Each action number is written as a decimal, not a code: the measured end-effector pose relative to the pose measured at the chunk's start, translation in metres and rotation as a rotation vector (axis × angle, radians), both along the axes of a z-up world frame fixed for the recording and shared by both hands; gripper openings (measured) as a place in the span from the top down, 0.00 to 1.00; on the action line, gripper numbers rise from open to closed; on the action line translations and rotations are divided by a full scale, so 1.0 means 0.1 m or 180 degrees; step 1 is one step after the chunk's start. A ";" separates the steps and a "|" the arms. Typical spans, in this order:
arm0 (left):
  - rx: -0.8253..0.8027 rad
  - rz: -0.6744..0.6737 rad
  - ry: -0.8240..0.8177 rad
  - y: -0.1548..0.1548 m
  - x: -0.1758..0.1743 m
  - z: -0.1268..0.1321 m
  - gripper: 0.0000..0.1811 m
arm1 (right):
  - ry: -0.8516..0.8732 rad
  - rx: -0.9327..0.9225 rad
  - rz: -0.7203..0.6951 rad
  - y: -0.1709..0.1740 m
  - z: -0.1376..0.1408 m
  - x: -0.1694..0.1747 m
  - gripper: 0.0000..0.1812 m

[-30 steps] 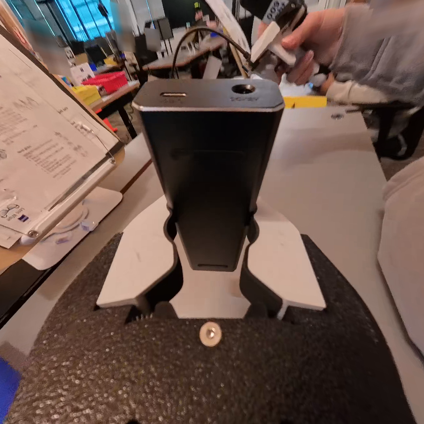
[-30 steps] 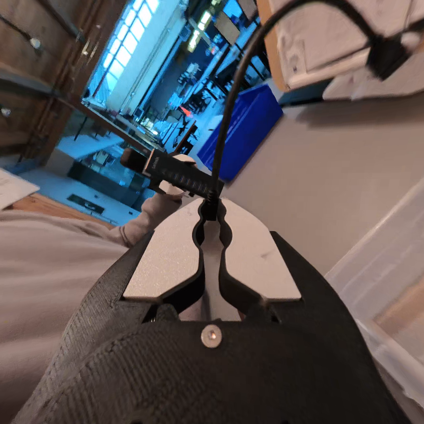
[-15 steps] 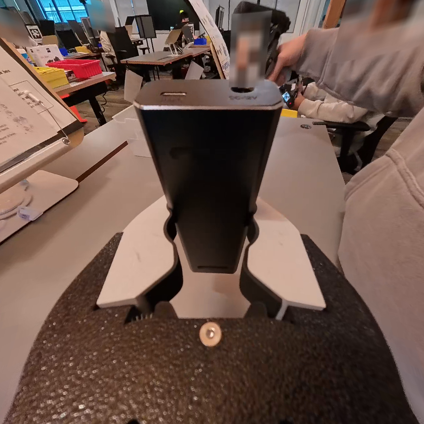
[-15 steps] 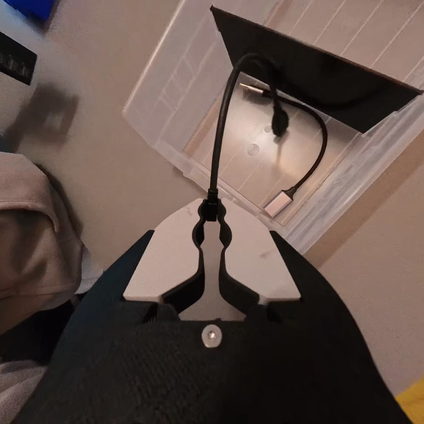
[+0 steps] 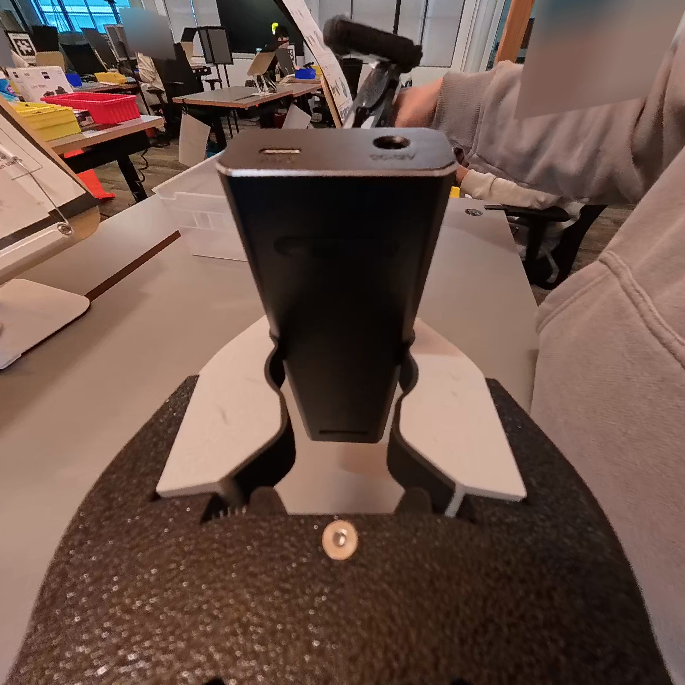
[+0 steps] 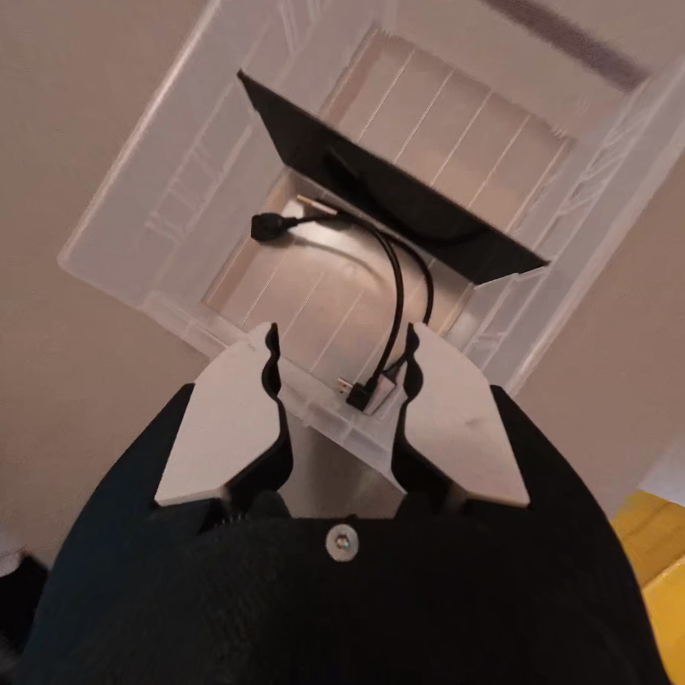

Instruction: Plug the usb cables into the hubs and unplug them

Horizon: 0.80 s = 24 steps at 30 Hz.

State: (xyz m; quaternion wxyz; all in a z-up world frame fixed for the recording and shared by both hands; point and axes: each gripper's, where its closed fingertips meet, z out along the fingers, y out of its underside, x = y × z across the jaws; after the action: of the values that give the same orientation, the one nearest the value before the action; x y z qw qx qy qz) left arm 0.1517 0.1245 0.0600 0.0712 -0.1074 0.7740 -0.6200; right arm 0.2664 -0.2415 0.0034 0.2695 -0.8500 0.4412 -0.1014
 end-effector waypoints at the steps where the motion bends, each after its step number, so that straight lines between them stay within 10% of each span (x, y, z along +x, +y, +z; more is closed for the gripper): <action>1: -0.0021 -0.0002 0.0017 -0.01 0.00 0.00 0.67 | -0.0262 -0.0096 -0.0017 0.00 0.11 0.04 0.60; 4: -0.0110 -0.0049 0.0110 -0.04 0.00 -0.01 0.67 | -0.0842 0.0085 0.0246 0.41 0.52 -0.03 0.56; 8: -0.0139 -0.0248 0.0230 -0.15 -0.04 -0.04 0.67 | -0.1333 0.1520 0.1577 1.93 1.07 -0.68 0.57; 13: 0.0101 -0.0534 0.0122 -0.36 -0.14 -0.09 0.67 | -0.1331 0.1975 0.2428 3.20 1.11 -1.25 0.57; 24: 0.0195 -0.0617 -0.0055 -0.41 -0.18 -0.05 0.67 | -0.1101 0.1842 0.2675 3.69 0.90 -1.33 0.68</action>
State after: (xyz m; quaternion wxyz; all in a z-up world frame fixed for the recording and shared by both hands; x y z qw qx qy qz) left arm 0.1337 0.0838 0.0548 0.0208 -0.0245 0.7987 -0.6009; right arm 0.1331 0.1278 0.0933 0.5787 -0.8152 0.0221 0.0023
